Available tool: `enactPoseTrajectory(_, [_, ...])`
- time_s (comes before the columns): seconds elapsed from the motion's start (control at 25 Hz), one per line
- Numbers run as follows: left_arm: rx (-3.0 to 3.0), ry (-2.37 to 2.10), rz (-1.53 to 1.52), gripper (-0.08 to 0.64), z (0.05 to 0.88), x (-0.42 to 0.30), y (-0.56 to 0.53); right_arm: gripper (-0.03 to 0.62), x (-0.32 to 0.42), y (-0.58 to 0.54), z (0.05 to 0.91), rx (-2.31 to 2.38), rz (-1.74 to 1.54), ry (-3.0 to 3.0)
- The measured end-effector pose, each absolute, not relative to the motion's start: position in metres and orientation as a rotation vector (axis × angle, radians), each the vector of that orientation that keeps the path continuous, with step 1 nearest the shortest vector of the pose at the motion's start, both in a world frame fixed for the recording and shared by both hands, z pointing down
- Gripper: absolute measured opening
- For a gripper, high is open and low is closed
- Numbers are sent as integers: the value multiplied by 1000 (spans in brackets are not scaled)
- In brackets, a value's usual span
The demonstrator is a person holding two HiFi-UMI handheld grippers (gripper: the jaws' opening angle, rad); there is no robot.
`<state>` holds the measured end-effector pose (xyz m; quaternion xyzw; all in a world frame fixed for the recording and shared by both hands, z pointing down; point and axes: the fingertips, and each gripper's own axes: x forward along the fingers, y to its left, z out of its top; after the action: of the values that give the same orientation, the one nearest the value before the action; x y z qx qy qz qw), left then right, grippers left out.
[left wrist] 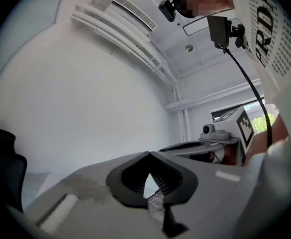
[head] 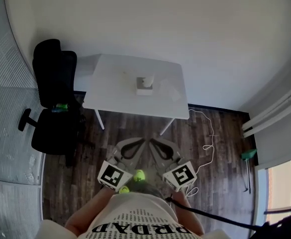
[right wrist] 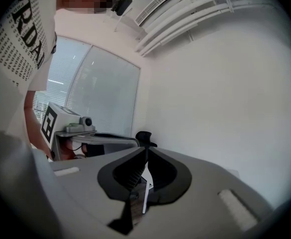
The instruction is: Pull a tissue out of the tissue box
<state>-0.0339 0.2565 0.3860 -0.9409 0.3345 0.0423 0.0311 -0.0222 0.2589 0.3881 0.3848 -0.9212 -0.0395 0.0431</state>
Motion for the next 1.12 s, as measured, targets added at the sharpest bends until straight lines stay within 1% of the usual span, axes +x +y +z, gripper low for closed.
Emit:
enactPoseTrajectory(0.44, [-2877, 1086, 116, 2, 384, -2, 183, 11, 10, 182, 383, 1119, -127, -2863])
enactPoseTrajectory(0.76, [-2857, 1157, 107, 2, 385, 24, 129, 11, 41, 124, 391, 1100, -72, -2877])
enactPoseTrajectory(1.12, [-2829, 1224, 91, 2, 397, 31, 101, 11, 52, 93, 400, 1044, -69, -2891])
